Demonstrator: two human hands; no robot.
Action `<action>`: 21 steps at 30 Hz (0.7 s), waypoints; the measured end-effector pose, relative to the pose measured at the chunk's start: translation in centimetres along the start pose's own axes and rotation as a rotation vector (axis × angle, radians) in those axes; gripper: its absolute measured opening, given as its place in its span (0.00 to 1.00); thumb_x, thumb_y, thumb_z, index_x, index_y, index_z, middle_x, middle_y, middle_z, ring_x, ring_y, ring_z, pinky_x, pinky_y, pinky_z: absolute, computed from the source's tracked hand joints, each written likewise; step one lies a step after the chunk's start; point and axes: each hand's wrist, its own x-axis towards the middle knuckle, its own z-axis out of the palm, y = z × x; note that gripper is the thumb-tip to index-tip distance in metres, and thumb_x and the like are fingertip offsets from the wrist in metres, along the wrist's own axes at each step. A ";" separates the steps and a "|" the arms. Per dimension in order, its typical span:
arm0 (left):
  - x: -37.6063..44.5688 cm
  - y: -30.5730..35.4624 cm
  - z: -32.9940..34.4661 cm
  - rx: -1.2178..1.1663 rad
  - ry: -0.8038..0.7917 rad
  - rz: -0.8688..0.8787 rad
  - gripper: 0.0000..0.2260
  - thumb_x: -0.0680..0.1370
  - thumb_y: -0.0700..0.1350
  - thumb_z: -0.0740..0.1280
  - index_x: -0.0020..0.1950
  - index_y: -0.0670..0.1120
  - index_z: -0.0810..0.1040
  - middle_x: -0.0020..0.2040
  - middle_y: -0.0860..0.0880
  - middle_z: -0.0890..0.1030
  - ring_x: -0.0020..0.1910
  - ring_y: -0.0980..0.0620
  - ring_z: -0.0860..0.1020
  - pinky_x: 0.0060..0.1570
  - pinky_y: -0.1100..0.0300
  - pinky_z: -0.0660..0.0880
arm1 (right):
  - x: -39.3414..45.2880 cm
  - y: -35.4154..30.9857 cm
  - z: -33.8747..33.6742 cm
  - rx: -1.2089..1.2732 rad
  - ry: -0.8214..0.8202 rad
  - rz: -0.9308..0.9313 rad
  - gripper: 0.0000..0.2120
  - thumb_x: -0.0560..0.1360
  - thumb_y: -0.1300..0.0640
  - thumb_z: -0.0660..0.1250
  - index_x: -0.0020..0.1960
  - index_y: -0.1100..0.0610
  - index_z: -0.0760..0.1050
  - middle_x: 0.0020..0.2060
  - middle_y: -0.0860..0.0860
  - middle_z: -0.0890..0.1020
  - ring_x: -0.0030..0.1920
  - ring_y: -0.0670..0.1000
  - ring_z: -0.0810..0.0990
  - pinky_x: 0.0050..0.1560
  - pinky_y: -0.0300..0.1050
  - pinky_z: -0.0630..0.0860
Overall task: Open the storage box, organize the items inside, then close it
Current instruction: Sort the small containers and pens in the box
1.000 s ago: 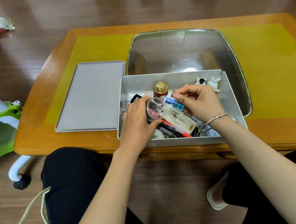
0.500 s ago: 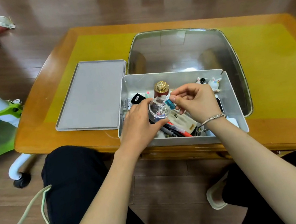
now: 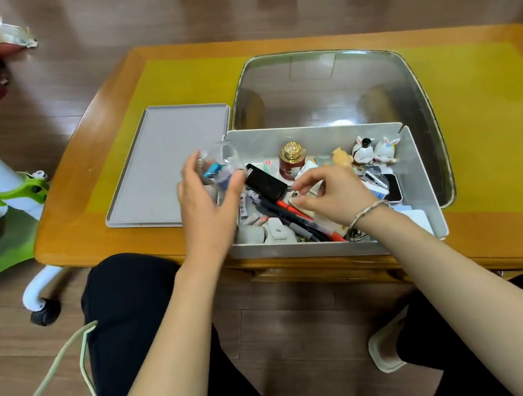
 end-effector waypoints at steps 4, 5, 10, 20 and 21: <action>0.6 -1.3 -1.5 0.029 0.084 0.019 0.31 0.77 0.55 0.67 0.75 0.49 0.58 0.70 0.47 0.67 0.67 0.54 0.68 0.60 0.71 0.68 | 1.1 -1.4 2.9 -0.200 -0.304 -0.130 0.25 0.66 0.49 0.76 0.61 0.54 0.77 0.52 0.51 0.77 0.51 0.47 0.77 0.50 0.34 0.68; 0.7 -1.4 -1.5 0.030 0.072 0.039 0.31 0.77 0.53 0.68 0.75 0.48 0.58 0.71 0.48 0.66 0.69 0.53 0.67 0.63 0.65 0.70 | 1.4 -1.8 3.5 -0.242 -0.372 -0.167 0.29 0.66 0.47 0.76 0.65 0.53 0.74 0.55 0.51 0.74 0.52 0.48 0.75 0.53 0.37 0.69; 0.4 -1.8 -0.7 -0.031 0.016 0.101 0.31 0.77 0.46 0.69 0.75 0.49 0.57 0.72 0.48 0.64 0.68 0.57 0.67 0.60 0.70 0.70 | 2.7 -2.8 5.2 -0.513 -0.515 -0.261 0.16 0.69 0.44 0.70 0.54 0.50 0.77 0.48 0.49 0.77 0.49 0.52 0.78 0.50 0.47 0.77; 0.0 -2.3 -0.4 -0.092 0.025 0.093 0.31 0.76 0.44 0.70 0.74 0.48 0.58 0.71 0.48 0.64 0.66 0.63 0.68 0.56 0.69 0.73 | 3.8 -1.9 4.1 -0.012 0.103 0.018 0.24 0.69 0.52 0.74 0.62 0.57 0.73 0.51 0.51 0.80 0.47 0.49 0.78 0.50 0.41 0.73; -0.1 -2.3 -0.4 -0.100 0.018 0.085 0.31 0.76 0.44 0.70 0.74 0.49 0.58 0.71 0.49 0.64 0.65 0.65 0.68 0.56 0.70 0.73 | 3.8 -1.8 3.7 0.017 0.112 0.008 0.26 0.69 0.54 0.75 0.64 0.57 0.73 0.53 0.51 0.79 0.47 0.49 0.79 0.54 0.43 0.75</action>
